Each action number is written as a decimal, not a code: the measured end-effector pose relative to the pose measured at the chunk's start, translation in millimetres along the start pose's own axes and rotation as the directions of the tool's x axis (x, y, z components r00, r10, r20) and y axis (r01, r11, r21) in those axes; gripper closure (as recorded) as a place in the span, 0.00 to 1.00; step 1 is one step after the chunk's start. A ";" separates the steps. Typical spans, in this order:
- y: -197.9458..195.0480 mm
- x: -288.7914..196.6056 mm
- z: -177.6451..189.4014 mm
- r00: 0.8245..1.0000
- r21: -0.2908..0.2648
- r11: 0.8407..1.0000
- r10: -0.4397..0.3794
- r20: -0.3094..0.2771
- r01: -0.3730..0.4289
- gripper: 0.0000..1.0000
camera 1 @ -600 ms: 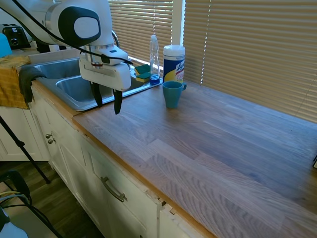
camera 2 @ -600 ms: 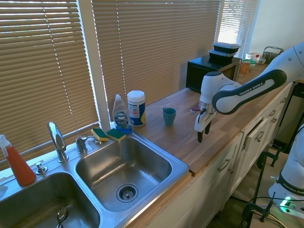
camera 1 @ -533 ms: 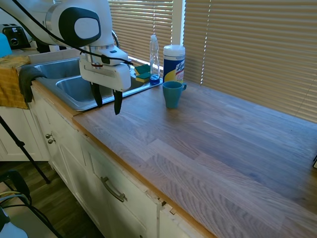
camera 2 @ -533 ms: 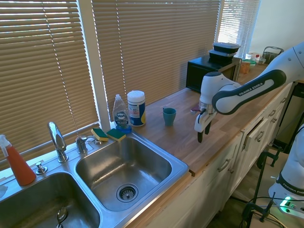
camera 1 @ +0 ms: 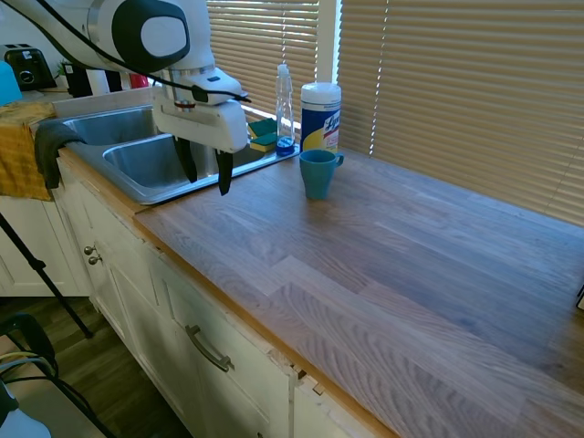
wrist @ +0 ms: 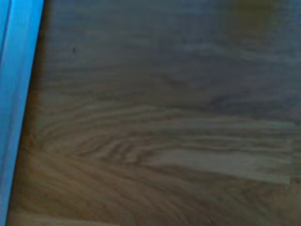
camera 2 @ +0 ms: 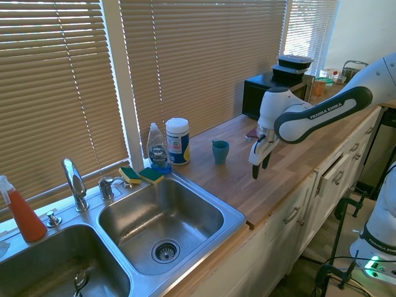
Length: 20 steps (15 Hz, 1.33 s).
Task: Put the mug in the sink
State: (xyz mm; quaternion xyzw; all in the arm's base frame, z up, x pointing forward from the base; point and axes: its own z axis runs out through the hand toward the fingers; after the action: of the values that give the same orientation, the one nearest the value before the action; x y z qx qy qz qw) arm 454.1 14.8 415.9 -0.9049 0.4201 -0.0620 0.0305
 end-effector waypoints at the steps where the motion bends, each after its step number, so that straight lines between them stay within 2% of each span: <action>1: -5.5 8.3 -7.0 1.000 0.015 1.000 0.013 -0.011 -0.013 0.00; 6: -45.1 61.3 -26.4 0.995 0.078 0.993 0.094 -0.043 -0.090 0.00; 12: -87.6 118.8 -27.9 0.974 0.127 0.970 0.216 -0.061 -0.207 0.00; 15: -106.0 142.5 -13.2 0.966 0.115 0.962 0.254 -0.051 -0.247 0.00; 20: -123.4 173.4 18.3 0.956 0.064 0.956 0.290 -0.034 -0.288 0.00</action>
State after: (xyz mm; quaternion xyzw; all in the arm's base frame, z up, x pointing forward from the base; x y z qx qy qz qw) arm 660.9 -37.9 426.0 -0.8309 0.5463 -0.0887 0.0567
